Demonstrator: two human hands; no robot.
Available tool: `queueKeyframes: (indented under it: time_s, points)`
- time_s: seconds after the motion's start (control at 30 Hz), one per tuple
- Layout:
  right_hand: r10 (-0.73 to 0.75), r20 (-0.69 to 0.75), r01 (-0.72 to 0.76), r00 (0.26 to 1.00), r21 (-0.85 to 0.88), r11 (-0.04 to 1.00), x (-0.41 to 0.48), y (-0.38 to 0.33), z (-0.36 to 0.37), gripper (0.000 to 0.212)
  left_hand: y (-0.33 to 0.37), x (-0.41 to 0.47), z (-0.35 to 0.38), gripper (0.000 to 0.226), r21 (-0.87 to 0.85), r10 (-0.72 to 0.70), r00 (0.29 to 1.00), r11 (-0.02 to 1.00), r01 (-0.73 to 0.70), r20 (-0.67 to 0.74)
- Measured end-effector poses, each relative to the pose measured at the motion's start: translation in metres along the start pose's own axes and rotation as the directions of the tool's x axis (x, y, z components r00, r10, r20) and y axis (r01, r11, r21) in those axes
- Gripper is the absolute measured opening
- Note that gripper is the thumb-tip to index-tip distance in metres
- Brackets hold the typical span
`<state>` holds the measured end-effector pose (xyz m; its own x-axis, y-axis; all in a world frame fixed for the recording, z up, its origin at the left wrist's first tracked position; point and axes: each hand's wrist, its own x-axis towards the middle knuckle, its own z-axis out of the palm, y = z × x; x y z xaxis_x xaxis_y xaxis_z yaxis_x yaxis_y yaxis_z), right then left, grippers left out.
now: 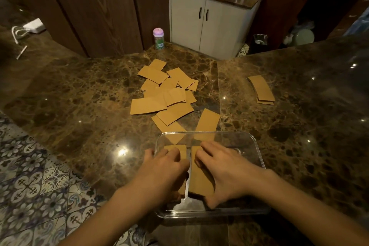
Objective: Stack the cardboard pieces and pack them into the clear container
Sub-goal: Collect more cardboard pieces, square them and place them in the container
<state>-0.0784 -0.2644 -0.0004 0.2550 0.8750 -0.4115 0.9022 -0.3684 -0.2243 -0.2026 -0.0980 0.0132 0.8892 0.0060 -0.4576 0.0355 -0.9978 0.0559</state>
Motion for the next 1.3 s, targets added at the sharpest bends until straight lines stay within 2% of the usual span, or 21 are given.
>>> queueKeyframes:
  time_s: [0.13,0.47,0.63,0.83,1.07,1.3]
  points:
    - [0.000,-0.037,-0.002,0.999,-0.048,0.999,0.010,-0.007,0.010,0.096,0.000,0.004,0.008,0.075,-0.011,0.006,0.999,1.000,-0.007,-0.032]
    - [0.007,-0.055,-0.005,0.998,0.035,0.999,0.007,-0.005,0.021,0.098,-0.002,0.009,0.023,0.074,-0.023,0.035,0.990,0.999,-0.038,-0.136]
    - [-0.001,-0.064,0.004,0.998,0.034,0.999,0.004,-0.006,0.021,0.092,-0.004,0.009,0.026,0.074,-0.022,0.038,0.988,0.999,-0.042,-0.152]
    - [0.013,-0.099,-0.002,0.995,0.116,0.993,0.001,-0.006,0.024,0.083,-0.004,0.009,0.029,0.074,-0.024,0.035,0.983,0.999,-0.040,-0.182]
    - [0.029,-0.161,-0.005,0.987,0.147,0.989,-0.005,-0.009,0.026,0.078,-0.007,0.011,0.029,0.072,-0.017,0.072,0.981,0.997,-0.076,-0.182]
    - [0.092,-0.147,-0.062,0.985,0.197,0.979,-0.005,-0.012,0.029,0.082,-0.010,0.011,0.027,0.073,-0.012,0.098,0.985,0.995,-0.100,-0.144]
